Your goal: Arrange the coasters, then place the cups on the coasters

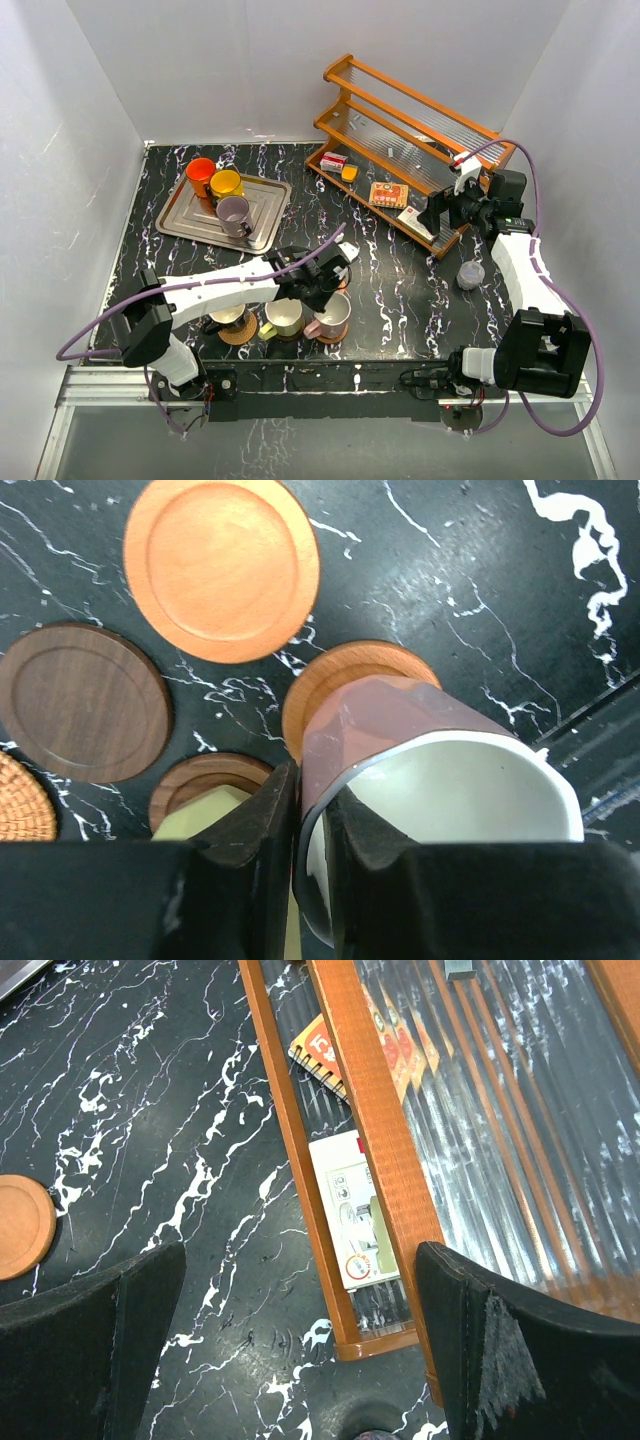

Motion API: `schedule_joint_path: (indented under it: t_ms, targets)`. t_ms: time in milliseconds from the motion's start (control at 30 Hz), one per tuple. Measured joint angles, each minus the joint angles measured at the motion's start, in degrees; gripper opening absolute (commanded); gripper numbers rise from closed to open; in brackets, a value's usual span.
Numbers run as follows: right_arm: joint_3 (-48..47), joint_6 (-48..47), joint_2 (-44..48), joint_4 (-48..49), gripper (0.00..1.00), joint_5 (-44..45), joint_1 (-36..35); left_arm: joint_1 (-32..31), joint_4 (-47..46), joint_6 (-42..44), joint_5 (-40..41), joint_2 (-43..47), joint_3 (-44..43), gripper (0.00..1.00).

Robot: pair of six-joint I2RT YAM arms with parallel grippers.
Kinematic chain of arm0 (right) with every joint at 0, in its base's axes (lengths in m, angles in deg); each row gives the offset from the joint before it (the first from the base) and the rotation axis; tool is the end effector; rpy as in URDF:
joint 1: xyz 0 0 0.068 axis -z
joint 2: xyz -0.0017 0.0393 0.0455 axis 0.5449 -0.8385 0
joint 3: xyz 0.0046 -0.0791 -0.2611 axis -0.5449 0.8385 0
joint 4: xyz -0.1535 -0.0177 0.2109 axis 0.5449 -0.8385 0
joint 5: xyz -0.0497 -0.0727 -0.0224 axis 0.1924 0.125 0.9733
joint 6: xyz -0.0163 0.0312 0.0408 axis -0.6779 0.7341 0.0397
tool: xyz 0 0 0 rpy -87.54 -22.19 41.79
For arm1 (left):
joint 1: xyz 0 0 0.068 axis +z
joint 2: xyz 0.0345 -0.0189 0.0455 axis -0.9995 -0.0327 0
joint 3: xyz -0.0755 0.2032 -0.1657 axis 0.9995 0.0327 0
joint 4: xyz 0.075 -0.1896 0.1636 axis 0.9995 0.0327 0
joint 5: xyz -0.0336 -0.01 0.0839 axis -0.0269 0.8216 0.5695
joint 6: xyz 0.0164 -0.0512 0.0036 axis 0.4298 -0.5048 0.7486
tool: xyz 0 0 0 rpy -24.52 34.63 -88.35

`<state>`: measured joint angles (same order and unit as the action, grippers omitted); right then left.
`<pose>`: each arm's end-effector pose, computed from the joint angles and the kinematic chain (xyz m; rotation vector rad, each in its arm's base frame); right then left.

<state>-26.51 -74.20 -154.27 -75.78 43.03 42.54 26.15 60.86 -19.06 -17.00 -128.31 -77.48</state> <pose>0.2751 -0.0244 0.2846 -0.5244 2.0290 0.4105 0.1571 -0.2857 0.2410 0.8958 2.4295 -0.3819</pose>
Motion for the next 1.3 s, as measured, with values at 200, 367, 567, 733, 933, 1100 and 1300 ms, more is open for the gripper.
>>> schedule_joint_path:
  t_ms: [200,367,567,733,933,1100,1300]
  targets:
    - [0.0,0.0,0.0,0.0,0.98,0.0,0.0,0.0,-0.4,0.2,-2.4,0.5,0.5,0.23]
    - [0.0,0.0,0.0,0.0,0.98,0.0,0.0,0.7,-0.7,0.2,-3.8,0.7,0.9,0.28]
    - [0.0,0.0,0.0,0.0,0.99,0.0,0.0,1.9,-0.8,0.9,-5.3,2.4,1.3,0.42]
    - [0.0,-0.1,0.0,0.0,0.98,0.0,0.2,4.5,-0.5,2.0,-7.5,4.0,0.4,0.56]
    - [0.0,-0.1,-0.1,0.0,0.98,0.0,0.3,10.4,0.2,3.7,-13.1,7.6,-2.0,0.64]
    - [0.0,-0.1,-0.1,0.0,0.98,0.0,0.3,15.4,2.0,9.7,-19.2,9.4,-7.9,0.74]
    - [0.0,-0.1,-0.3,0.0,0.98,-0.1,0.4,21.5,5.2,19.7,-21.4,9.5,-17.3,0.76]
